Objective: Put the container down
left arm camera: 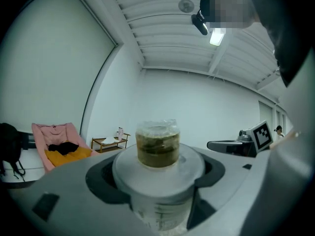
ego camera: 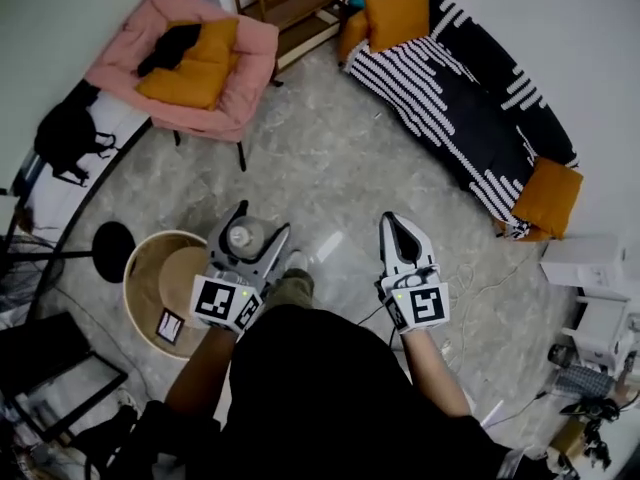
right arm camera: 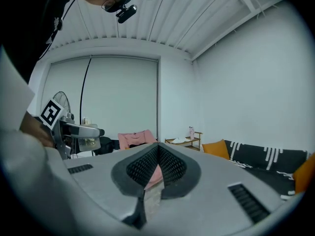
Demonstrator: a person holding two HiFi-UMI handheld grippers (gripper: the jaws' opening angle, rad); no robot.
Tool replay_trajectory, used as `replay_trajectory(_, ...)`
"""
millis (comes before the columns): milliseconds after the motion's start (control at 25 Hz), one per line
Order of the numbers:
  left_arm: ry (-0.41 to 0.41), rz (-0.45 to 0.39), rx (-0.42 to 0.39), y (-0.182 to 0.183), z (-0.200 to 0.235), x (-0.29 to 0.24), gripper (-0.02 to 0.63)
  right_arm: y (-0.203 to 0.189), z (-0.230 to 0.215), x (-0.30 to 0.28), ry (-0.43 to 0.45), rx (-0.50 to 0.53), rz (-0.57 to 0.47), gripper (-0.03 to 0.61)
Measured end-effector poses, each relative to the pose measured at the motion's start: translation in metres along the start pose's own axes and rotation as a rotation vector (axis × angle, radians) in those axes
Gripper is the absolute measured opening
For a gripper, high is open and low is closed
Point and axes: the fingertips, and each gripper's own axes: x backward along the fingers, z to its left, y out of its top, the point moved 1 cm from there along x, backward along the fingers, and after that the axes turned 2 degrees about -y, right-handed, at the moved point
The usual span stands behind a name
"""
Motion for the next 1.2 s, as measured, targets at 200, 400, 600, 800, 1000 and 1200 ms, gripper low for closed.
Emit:
replay_trajectory(200, -0.024, -0.007, -0.007, 0.017, 0.052, -0.042, 0.35, 0.015, -0.007, -0.058, -0.019, 0.028, -0.01, 0.021)
replay_trajectory(400, -0.028, -0.04, -0.029, 0.04, 0.074, -0.074, 0.35, 0.018, -0.022, -0.092, -0.026, 0.008, -0.014, 0.021)
replay_trajectory(600, 0.009, -0.034, -0.009, 0.042, 0.096, -0.081, 0.35, 0.017, -0.013, -0.138, 0.051, -0.037, -0.009, 0.021)
replay_trajectory(800, 0.083, -0.003, 0.004, 0.03, 0.132, -0.094, 0.35, 0.021, -0.002, -0.206, 0.162, -0.05, -0.014, 0.021)
replay_trajectory(1000, 0.205, -0.045, 0.014, 0.042, 0.177, -0.126, 0.35, 0.036, -0.007, -0.3, 0.293, -0.025, -0.037, 0.021)
replay_trajectory(1200, 0.333, -0.069, 0.049, 0.068, 0.238, -0.16, 0.35, 0.057, -0.002, -0.411, 0.461, -0.009, -0.041, 0.021)
